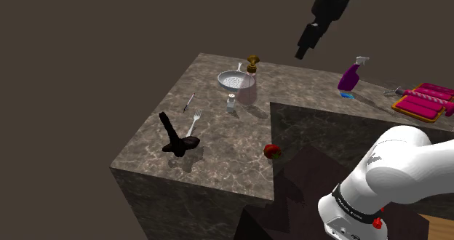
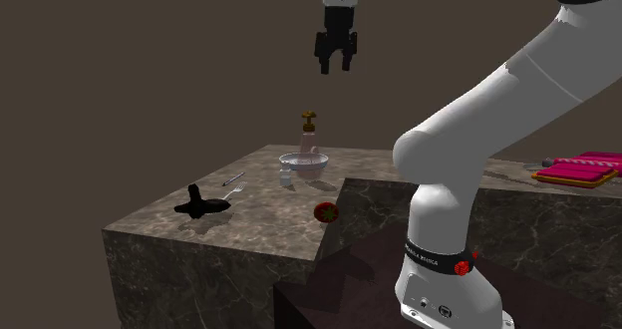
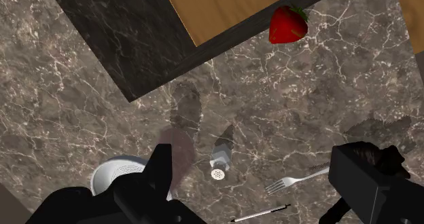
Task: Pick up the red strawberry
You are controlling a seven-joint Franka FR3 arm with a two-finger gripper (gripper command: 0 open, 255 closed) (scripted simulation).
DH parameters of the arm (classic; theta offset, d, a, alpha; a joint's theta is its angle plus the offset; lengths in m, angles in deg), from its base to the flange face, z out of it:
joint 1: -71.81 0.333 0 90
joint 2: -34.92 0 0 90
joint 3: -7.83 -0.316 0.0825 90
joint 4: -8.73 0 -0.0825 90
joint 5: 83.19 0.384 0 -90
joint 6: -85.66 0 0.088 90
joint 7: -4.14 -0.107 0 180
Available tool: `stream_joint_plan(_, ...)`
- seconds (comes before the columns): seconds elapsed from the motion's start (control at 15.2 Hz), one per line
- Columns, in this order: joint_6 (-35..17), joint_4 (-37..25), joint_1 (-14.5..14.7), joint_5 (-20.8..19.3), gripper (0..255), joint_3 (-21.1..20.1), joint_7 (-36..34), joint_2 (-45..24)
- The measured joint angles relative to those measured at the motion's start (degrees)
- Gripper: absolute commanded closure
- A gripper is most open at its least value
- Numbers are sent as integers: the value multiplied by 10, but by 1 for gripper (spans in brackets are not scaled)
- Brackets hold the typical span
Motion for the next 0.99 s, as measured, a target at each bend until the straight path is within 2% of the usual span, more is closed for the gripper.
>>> stream_joint_plan(0.26,-18,37,0,2,0,-8,-15,6)
stream_joint_plan(0.66,-81,148,1,7,0,-31,-56,18)
stream_joint_plan(0.99,-137,218,5,16,0,-56,-97,0)
